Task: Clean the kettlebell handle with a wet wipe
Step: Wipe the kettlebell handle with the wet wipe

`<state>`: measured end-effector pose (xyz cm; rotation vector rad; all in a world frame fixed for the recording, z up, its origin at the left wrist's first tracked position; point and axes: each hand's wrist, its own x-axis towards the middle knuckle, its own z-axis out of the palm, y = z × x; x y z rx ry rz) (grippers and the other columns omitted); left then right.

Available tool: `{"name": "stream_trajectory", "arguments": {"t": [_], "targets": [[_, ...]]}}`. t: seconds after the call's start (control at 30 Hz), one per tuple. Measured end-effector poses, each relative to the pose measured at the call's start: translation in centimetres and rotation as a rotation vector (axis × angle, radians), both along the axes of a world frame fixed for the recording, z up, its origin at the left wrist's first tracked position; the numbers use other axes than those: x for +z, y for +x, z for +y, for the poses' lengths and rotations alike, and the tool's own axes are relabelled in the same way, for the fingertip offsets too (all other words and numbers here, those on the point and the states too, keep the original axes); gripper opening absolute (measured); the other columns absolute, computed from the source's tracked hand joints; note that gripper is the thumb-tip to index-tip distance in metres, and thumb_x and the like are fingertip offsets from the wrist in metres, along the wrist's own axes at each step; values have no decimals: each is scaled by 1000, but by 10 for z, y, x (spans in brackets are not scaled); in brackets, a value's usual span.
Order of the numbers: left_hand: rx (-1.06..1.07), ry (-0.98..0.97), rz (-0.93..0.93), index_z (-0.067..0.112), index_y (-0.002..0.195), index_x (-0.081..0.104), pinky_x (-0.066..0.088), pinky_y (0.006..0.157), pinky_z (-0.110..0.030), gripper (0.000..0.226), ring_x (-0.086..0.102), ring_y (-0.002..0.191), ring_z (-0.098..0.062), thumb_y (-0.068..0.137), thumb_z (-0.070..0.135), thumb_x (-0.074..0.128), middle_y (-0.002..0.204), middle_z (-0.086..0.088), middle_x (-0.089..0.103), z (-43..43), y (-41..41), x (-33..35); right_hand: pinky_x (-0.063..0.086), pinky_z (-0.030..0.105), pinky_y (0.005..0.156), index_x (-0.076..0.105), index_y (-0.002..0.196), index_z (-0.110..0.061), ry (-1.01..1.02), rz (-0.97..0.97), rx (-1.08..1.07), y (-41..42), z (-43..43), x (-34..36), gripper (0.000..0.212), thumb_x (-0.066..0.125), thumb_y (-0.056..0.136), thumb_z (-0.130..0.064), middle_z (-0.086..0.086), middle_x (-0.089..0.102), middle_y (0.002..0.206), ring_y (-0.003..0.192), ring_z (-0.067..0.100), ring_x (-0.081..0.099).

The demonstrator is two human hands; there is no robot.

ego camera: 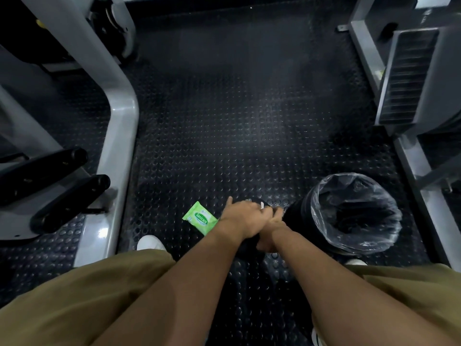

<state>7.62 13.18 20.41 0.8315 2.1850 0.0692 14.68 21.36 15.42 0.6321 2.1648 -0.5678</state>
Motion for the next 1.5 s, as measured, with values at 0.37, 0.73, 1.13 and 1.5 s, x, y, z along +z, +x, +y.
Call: {"name": "stream_trajectory", "arguments": {"t": [0.37,0.73,1.13,1.5], "targets": [[66,-52,-25,25,107,75,-4,124,-62,66,60,122,-20,94,55,18,119,-1,73,-6,-15,9,58,35,89,11,147,-25,5,-9,-111,3,0,-2,103,81,73,-15,10,8,144,114,29,56],[45,-104,24,26,113,74,-6,124,-62,63,60,123,-22,100,54,19,121,-3,72,-18,-23,10,59,38,89,15,141,-26,21,-35,-107,1,-1,5,97,82,72,-12,9,12,141,114,31,57],[66,-41,-36,34,125,71,-9,124,-64,63,55,134,-22,101,52,15,134,0,69,-16,-10,15,57,36,89,14,144,-27,24,-50,-106,-1,-5,7,105,85,66,-17,8,14,139,116,31,57],[86,-60,-111,30,118,74,-7,124,-63,66,54,130,-23,98,57,17,126,-2,70,-8,-8,23,55,36,97,8,152,-24,6,-63,-90,0,-2,7,106,80,75,-14,10,7,145,122,30,51]]}}
